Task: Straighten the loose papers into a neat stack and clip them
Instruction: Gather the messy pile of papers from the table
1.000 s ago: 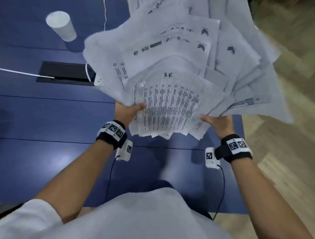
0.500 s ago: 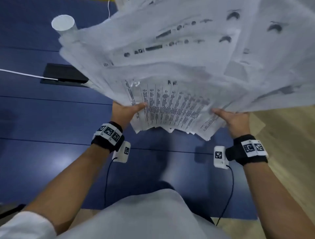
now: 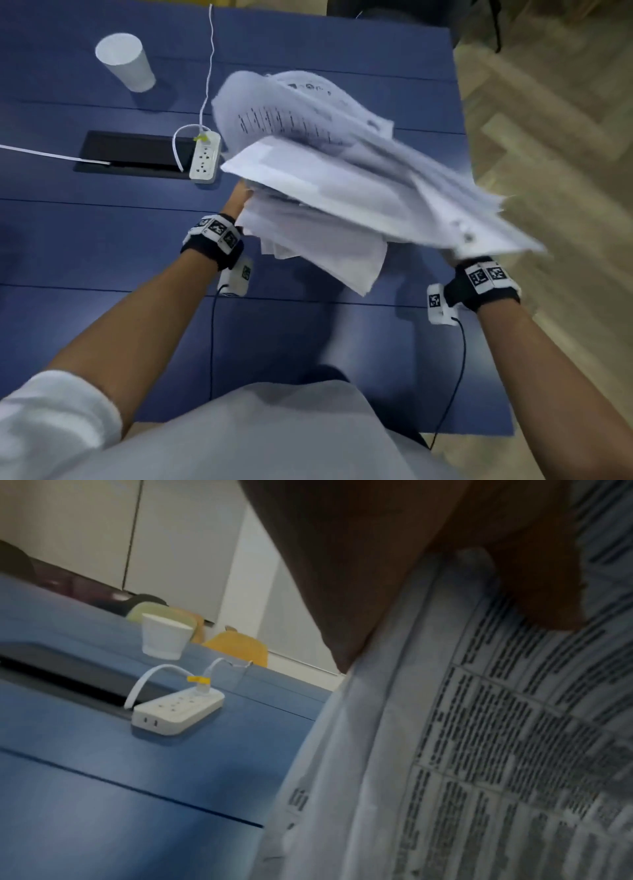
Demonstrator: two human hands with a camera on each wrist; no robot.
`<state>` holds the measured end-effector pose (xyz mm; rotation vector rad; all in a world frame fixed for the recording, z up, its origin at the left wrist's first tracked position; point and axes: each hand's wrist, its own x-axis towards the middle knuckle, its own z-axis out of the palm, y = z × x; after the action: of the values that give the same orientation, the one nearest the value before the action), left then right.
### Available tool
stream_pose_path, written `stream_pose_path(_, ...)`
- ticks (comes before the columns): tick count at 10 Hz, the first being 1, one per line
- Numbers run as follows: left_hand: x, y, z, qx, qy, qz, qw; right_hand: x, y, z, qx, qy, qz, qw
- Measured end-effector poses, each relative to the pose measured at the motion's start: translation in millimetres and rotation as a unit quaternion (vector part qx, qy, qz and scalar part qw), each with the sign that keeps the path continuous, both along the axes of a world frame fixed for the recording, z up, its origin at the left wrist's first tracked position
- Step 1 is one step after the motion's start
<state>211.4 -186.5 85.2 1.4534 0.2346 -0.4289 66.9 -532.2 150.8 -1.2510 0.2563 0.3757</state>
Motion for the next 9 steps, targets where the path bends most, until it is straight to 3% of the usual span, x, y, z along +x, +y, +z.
stream_pose_path(1, -15.0, -26.3, 48.1, 0.079, -0.040, 0.006, 0.996, 4.7, 9.8, 3.8, -0.333, 0.089, -0.066, 0.936)
stream_pose_path(2, -33.2, -41.0, 64.1, 0.109, -0.069, -0.049, 0.990, 14.3, 14.2, -3.2, -0.334, 0.116, -0.081, 0.932)
stream_pose_path(3, -30.0, -35.0, 70.7, 0.097, -0.076, -0.066, 0.990, 22.7, 17.8, 9.3, -0.281, 0.094, -0.156, 0.942)
stream_pose_path(4, -30.0, -37.2, 85.4, 0.042, -0.131, -0.018, 0.990, 23.8, 15.3, 20.3, -0.257, 0.037, -0.200, 0.945)
stream_pose_path(5, -32.7, -33.2, 87.9, 0.037, -0.137, -0.018, 0.990, 17.4, 7.5, 18.3, -0.284, 0.035, -0.204, 0.936)
stream_pose_path(6, -43.7, -36.3, 90.1, 0.057, -0.106, -0.107, 0.987, 9.7, 8.3, 7.4, -0.261, 0.095, -0.156, 0.948)
stream_pose_path(7, -41.9, -35.8, 81.9, 0.090, -0.125, -0.132, 0.979, 9.3, 8.3, -1.9, -0.346, 0.142, -0.109, 0.921)
stream_pose_path(8, -37.0, -33.0, 68.9, 0.125, -0.077, -0.128, 0.981, 6.1, 4.1, -13.2, -0.358, 0.161, -0.096, 0.915)
stream_pose_path(9, -32.9, -39.5, 58.4, 0.217, -0.017, -0.102, 0.971, 13.5, -15.5, -45.4, -0.280, 0.152, -0.200, 0.927)
